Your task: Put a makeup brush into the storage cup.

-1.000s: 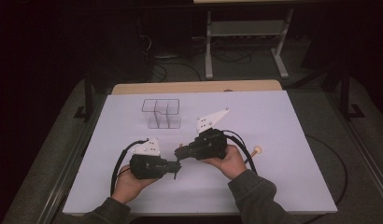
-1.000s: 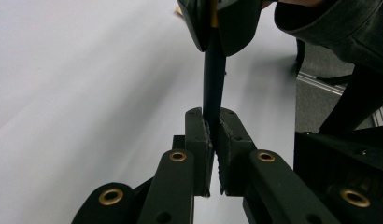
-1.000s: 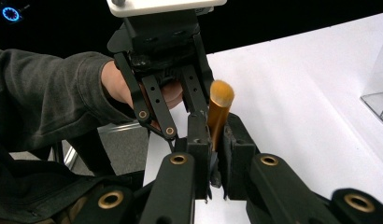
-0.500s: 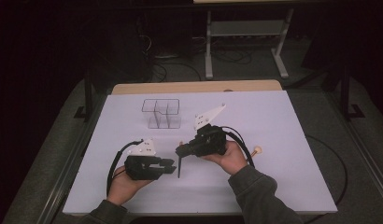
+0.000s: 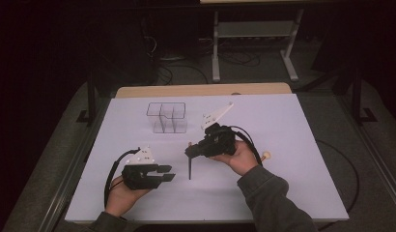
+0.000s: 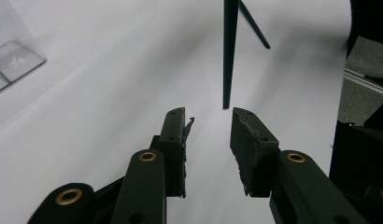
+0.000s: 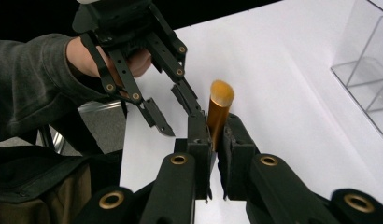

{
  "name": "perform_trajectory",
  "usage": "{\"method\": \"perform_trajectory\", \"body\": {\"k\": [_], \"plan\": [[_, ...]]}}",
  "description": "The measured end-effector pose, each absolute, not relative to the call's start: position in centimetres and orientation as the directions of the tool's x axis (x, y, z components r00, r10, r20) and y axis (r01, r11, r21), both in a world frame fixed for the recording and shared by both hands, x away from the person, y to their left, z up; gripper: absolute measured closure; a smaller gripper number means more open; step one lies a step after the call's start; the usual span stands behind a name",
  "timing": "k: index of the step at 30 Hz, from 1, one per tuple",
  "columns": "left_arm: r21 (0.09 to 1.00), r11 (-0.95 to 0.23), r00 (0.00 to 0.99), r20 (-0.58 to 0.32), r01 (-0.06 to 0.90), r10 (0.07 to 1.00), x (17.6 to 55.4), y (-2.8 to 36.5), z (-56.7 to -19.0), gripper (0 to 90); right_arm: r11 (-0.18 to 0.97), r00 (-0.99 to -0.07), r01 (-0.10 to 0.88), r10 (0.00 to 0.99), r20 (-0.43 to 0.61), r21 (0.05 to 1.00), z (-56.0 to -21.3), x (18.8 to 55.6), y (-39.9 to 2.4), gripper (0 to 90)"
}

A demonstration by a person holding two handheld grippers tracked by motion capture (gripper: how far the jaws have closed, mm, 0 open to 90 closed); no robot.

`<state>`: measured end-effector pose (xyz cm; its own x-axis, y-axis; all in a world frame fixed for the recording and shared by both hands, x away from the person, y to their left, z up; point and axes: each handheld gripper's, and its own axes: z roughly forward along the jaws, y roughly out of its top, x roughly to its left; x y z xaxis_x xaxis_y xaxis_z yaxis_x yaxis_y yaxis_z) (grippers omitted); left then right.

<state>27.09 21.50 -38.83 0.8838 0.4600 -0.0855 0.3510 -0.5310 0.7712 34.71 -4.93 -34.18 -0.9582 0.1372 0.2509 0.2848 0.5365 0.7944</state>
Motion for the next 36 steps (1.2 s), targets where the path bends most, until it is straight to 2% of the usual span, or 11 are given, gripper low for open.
{"method": "perform_trajectory", "body": {"k": [10, 23, 36], "plan": [[0.769, -0.524, 0.867, -0.077, 0.366, 0.492, 26.9, 22.2, -39.2, 63.7, 0.56, -0.948, 0.317, 0.181, 0.26, 0.765, -33.8, 35.4, -5.3, 82.9], [0.755, -0.535, 0.854, -0.063, 0.379, 0.516, 26.9, 23.1, -39.7, 59.3, 0.589, -0.958, 0.288, 0.186, 0.22, 0.755, -33.5, 36.5, -4.7, 82.9], [0.756, -0.52, 0.832, -0.059, 0.399, 0.552, 27.1, 24.2, -39.6, 55.2, 0.603, -0.953, 0.301, 0.205, 0.221, 0.739, -33.2, 37.3, -4.0, 82.9]]}}
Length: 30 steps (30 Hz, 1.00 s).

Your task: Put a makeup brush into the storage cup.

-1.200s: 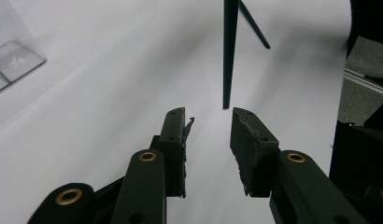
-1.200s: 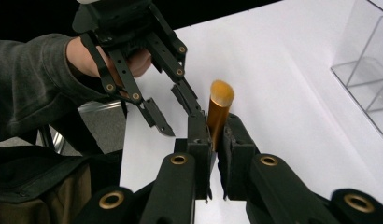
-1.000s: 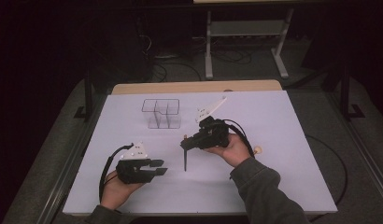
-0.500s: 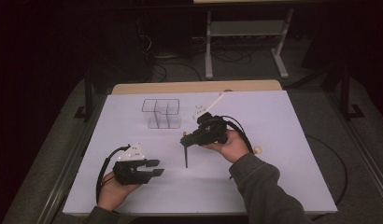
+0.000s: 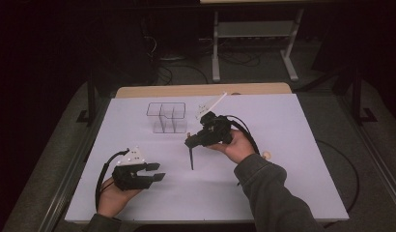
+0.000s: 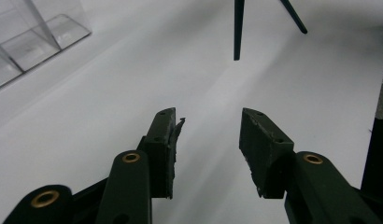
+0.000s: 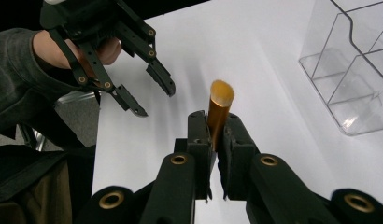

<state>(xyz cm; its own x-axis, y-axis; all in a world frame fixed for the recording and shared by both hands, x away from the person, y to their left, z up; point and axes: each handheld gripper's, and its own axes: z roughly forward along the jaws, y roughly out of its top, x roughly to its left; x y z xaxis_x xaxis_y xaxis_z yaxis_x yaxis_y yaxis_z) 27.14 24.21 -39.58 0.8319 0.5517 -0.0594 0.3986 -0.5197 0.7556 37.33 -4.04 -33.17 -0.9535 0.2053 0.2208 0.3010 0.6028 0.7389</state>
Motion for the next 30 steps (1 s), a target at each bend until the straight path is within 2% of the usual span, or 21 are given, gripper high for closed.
{"method": "perform_trajectory", "body": {"k": [30], "plan": [[0.76, -0.512, 0.831, -0.065, 0.4, 0.553, 27.3, 24.5, -39.7, 51.5, 0.632, -0.958, 0.285, 0.213, 0.192, 0.72, -31.5, 39.0, -2.3, 82.9]]}}
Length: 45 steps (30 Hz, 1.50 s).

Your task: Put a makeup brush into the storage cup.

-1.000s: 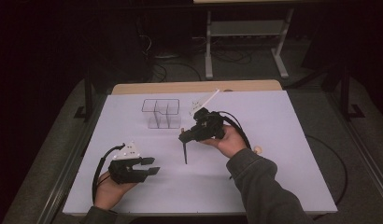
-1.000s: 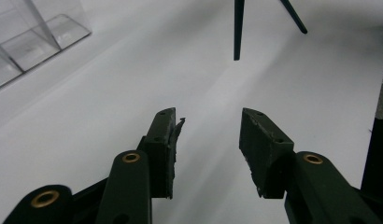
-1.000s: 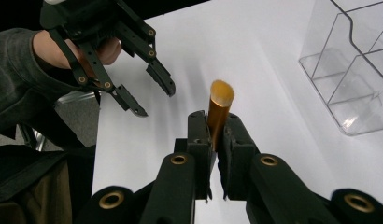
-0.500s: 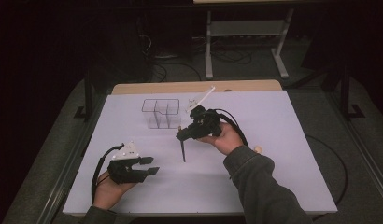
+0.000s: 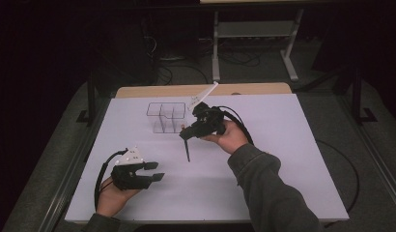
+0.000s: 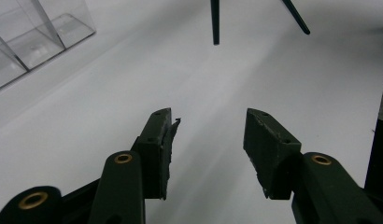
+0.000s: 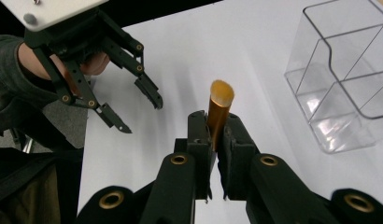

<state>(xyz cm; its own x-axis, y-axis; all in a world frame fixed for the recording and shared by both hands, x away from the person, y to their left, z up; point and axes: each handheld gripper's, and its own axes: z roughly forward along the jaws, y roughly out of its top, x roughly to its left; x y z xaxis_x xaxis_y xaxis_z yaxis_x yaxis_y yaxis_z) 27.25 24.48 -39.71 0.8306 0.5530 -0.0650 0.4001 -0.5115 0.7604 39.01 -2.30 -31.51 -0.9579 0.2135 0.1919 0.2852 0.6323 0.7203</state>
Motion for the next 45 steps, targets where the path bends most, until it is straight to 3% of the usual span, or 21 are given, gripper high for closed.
{"method": "perform_trajectory", "body": {"k": [45], "plan": [[0.776, -0.469, 0.807, -0.085, 0.422, 0.584, 27.4, 25.2, -39.8, 44.6, 0.651, -0.956, 0.278, 0.259, 0.138, 0.706, -28.1, 45.7, 2.5, 82.9]]}}
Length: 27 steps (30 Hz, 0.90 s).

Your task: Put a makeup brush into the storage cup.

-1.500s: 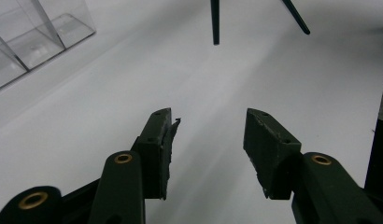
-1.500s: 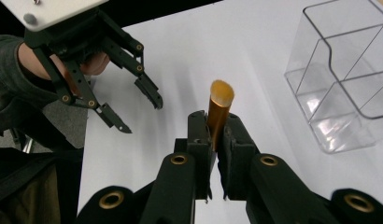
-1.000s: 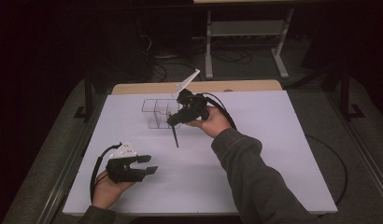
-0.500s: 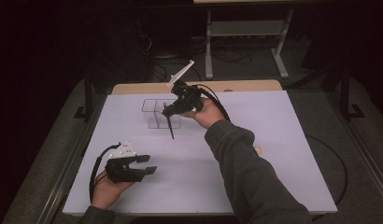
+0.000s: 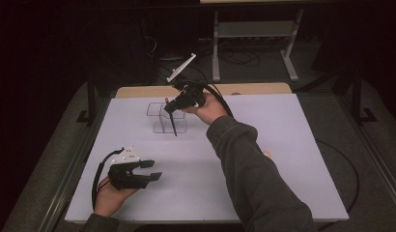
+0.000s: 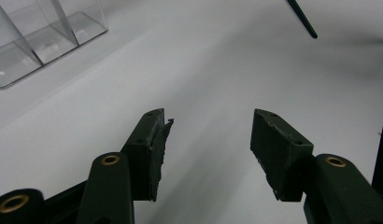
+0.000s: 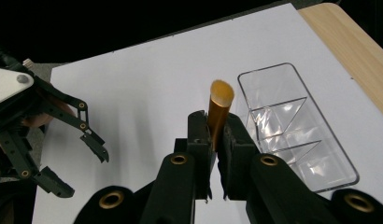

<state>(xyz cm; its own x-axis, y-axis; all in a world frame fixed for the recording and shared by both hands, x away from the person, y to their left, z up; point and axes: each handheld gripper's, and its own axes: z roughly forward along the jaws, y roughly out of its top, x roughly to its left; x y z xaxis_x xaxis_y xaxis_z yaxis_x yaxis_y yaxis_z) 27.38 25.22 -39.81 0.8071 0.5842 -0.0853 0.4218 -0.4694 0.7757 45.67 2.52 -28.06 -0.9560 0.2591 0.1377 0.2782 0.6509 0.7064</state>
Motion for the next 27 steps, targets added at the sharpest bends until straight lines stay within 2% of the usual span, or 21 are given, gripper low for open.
{"method": "perform_trajectory", "body": {"k": [27], "plan": [[0.784, -0.453, 0.804, -0.097, 0.425, 0.587, 27.4, 25.5, -39.7, 42.7, 0.632, -0.947, 0.288, 0.298, 0.118, 0.72, -26.2, 48.5, 3.8, 82.9]]}}
